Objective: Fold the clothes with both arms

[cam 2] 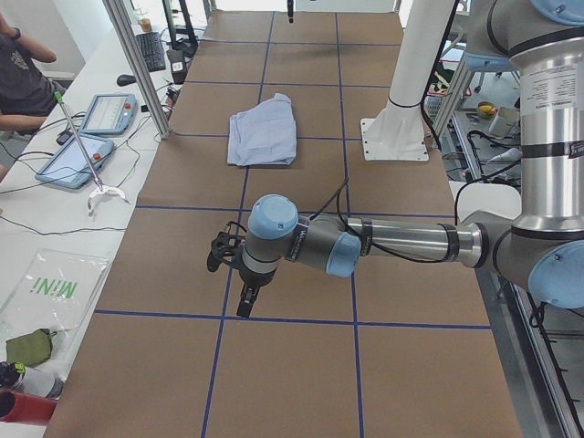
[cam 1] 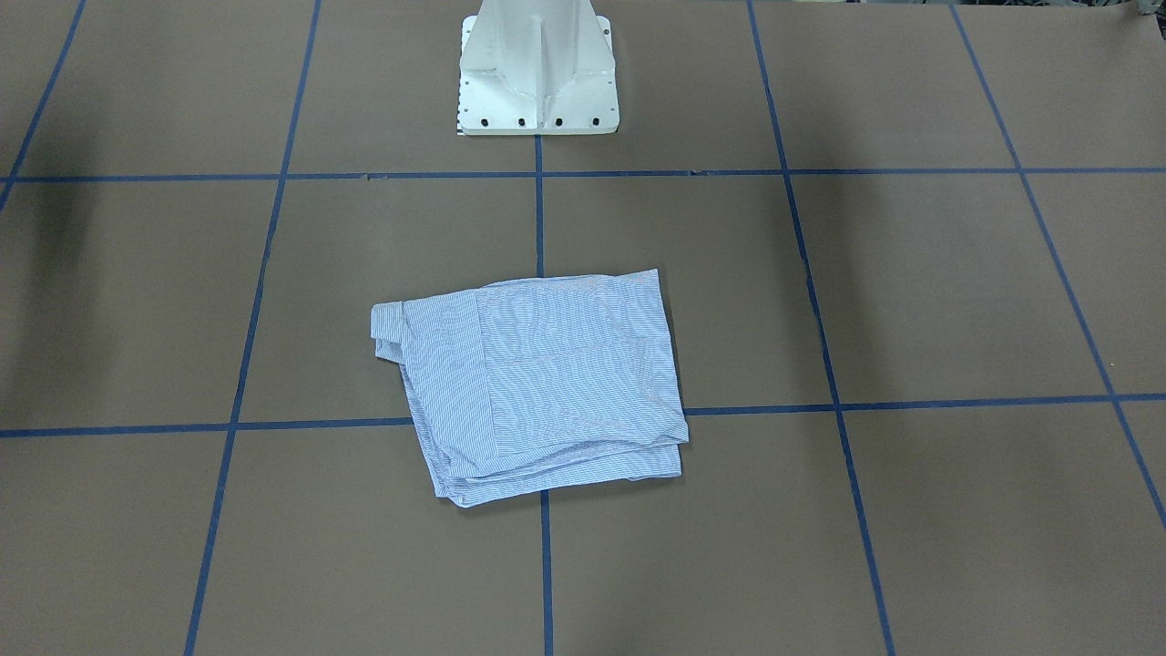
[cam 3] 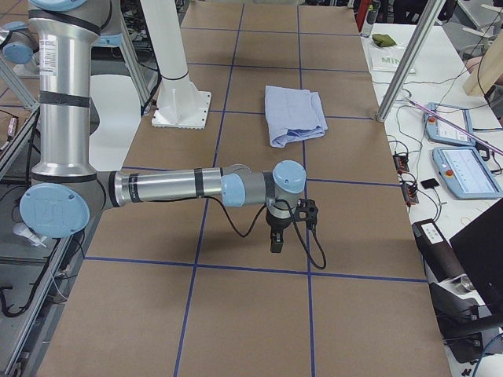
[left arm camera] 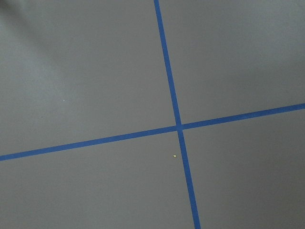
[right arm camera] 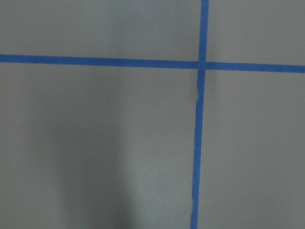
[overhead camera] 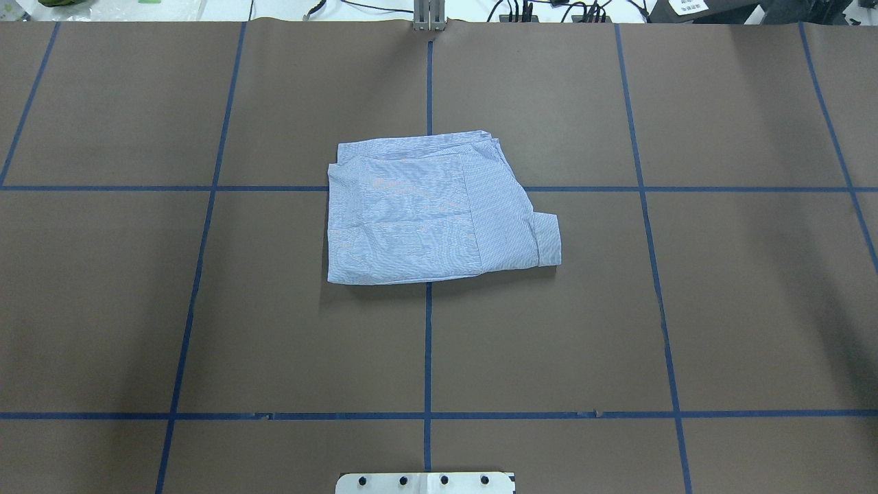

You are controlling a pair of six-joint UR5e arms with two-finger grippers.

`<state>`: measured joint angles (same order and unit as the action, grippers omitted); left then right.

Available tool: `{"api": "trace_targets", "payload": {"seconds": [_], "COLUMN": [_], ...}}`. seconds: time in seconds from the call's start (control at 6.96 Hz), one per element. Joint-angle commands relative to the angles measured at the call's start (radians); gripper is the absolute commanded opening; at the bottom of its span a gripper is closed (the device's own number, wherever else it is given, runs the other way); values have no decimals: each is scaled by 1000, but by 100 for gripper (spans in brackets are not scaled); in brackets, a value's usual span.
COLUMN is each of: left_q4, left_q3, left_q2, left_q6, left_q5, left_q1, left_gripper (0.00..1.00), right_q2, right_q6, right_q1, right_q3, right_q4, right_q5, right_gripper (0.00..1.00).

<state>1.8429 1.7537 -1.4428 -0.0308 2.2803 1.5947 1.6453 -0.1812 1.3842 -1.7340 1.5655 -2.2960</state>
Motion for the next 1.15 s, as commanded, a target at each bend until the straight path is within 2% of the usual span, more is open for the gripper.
{"api": "trace_targets", "payload": {"seconds": [0.0,0.29,1.01], "left_q4": [9,10,9], "left_q3": [4,-6,-14], "left_q2": [-5,-21,-22], "left_q6": [8,2,0], "left_q5": [-1,-1,-1], "left_q1": [-1,-2,-5], "left_gripper": [100,100,100], "right_q2": [8,8,-1], "right_q6": [0,0,83], "right_q1": [9,59,90], "right_q3": [-1,-1,4], "right_q4": [1,4,71], "right_q5": [-19,-19,-26], "right_gripper": [100,100,100]}}
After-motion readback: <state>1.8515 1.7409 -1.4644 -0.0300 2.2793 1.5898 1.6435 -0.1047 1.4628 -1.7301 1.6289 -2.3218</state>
